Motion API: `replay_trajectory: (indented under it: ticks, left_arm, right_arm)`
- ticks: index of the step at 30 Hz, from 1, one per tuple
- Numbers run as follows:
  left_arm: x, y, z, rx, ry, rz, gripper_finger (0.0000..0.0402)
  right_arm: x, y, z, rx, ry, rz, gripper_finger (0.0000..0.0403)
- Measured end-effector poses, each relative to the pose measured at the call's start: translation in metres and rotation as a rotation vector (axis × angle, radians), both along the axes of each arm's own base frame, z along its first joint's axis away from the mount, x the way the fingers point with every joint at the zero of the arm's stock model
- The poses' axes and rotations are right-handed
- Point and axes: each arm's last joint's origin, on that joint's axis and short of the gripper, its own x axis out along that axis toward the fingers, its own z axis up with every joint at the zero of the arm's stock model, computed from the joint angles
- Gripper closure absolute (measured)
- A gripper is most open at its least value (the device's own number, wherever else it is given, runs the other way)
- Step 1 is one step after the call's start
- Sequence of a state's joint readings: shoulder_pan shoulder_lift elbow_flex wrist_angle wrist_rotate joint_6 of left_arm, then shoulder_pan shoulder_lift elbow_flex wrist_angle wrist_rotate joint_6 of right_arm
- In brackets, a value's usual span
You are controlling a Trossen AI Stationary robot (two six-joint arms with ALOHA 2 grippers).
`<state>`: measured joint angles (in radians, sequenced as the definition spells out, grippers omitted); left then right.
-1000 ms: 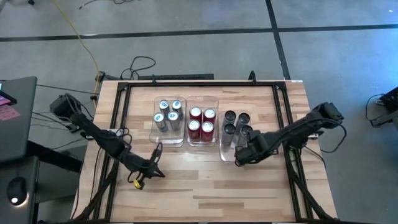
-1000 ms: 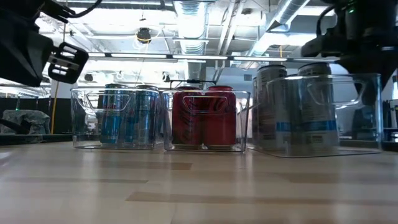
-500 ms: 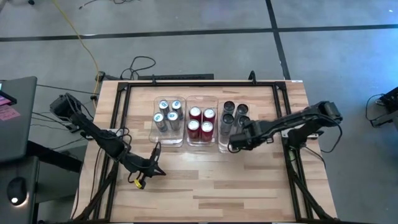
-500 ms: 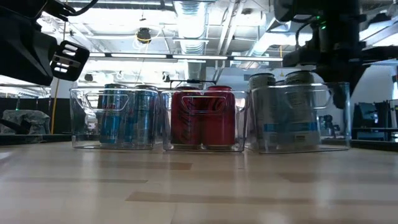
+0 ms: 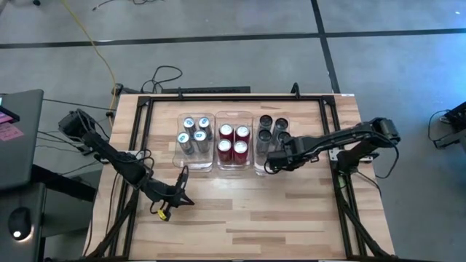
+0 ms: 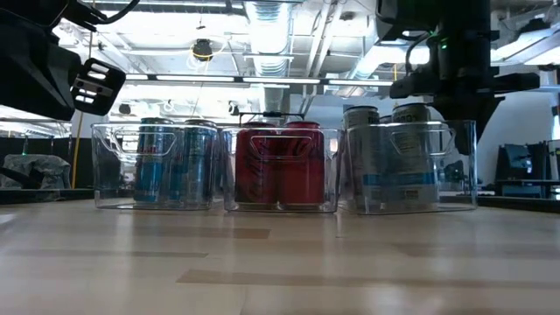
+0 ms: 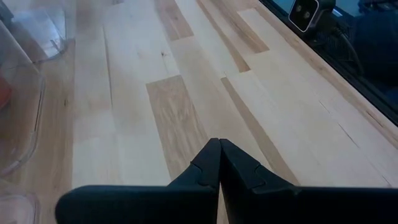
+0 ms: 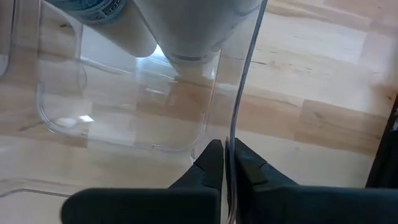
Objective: Sort soda cans
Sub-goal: Move the transparent bin to the center of the table, then return to Home Position
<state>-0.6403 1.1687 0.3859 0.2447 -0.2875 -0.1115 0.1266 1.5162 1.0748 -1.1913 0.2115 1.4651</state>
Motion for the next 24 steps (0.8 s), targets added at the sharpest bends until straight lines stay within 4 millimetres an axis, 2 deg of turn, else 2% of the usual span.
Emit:
replay_trajectory:
  ticks: [11,19,24]
  left_arm:
    - [0.0,0.0,0.0,0.001,0.0,0.015,0.0401]
    - [-0.001,0.002,-0.002,0.012,0.018,0.036,0.0401]
    - [0.0,0.003,-0.002,0.027,0.006,0.073,0.0401]
  right_arm:
    - [-0.001,0.004,0.0,-0.009,0.003,0.006,0.0321]
    - [-0.002,0.004,0.001,-0.011,0.01,-0.007,0.0259]
    - [-0.004,0.004,0.011,-0.017,0.052,-0.005,0.0222]
